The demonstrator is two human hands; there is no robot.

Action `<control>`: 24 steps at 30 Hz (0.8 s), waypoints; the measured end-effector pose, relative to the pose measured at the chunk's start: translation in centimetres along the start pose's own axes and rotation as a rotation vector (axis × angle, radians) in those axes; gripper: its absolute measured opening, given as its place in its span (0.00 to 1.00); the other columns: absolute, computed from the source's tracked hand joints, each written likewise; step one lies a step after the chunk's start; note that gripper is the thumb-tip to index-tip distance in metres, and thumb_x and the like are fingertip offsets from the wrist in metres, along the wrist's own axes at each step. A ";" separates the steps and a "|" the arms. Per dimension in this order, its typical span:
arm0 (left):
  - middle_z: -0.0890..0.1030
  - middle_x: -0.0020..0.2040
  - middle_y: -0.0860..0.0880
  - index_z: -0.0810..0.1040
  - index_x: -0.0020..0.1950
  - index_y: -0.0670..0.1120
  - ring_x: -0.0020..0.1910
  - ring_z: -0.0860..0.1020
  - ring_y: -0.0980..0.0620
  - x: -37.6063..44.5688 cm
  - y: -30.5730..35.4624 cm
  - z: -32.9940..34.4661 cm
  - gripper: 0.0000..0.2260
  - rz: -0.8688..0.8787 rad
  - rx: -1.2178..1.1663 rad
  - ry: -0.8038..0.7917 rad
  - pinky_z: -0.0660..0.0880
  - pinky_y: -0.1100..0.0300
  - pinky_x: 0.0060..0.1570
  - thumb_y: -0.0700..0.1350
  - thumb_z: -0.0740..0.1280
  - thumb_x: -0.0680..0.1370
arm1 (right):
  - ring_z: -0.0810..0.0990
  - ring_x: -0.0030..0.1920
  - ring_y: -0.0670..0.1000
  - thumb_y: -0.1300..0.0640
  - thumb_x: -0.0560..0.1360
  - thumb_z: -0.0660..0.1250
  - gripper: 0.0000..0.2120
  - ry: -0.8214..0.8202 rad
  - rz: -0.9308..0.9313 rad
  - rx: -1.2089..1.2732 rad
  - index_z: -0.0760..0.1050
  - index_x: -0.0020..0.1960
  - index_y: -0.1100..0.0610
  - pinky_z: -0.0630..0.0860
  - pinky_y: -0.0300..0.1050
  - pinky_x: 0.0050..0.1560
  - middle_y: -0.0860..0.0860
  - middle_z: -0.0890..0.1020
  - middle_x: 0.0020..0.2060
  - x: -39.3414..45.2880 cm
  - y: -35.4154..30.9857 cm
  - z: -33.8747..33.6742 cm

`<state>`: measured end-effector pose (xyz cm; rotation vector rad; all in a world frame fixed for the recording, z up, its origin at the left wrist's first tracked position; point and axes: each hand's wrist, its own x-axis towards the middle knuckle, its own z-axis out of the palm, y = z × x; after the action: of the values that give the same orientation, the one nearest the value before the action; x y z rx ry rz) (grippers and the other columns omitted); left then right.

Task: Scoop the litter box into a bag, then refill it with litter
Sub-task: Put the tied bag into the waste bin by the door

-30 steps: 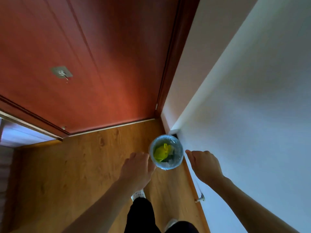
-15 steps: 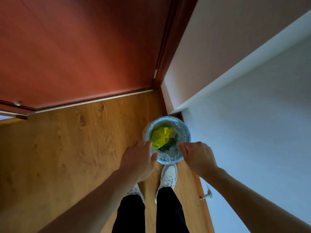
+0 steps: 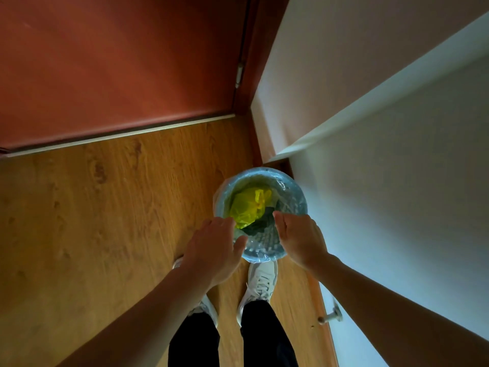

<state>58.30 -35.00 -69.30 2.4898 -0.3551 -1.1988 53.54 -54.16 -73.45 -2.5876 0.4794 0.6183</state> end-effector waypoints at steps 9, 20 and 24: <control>0.75 0.67 0.47 0.68 0.72 0.48 0.67 0.72 0.48 2.8 -0.1 0.9 0.21 -0.019 -0.021 0.009 0.71 0.50 0.65 0.57 0.58 0.83 | 0.77 0.44 0.52 0.50 0.82 0.55 0.12 -0.181 -0.023 0.001 0.70 0.45 0.55 0.71 0.42 0.44 0.51 0.77 0.42 2.1 2.1 4.5; 0.77 0.63 0.49 0.68 0.72 0.49 0.64 0.72 0.51 2.4 -0.8 1.1 0.21 -0.026 -0.039 0.013 0.73 0.51 0.62 0.57 0.58 0.83 | 0.53 0.77 0.56 0.35 0.79 0.50 0.33 -0.623 -0.032 -0.373 0.53 0.77 0.52 0.52 0.59 0.76 0.56 0.57 0.77 0.6 3.3 5.6; 0.77 0.63 0.48 0.69 0.71 0.48 0.63 0.72 0.50 2.4 -0.8 0.9 0.20 -0.023 -0.033 0.023 0.73 0.51 0.62 0.57 0.58 0.83 | 0.71 0.68 0.54 0.43 0.80 0.58 0.21 -0.512 0.005 -0.280 0.69 0.66 0.54 0.69 0.51 0.67 0.53 0.75 0.66 0.9 2.4 4.7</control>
<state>59.11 -35.34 -71.91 2.4833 -0.2990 -1.1746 51.71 -54.18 -78.46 -2.5331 0.2410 1.3829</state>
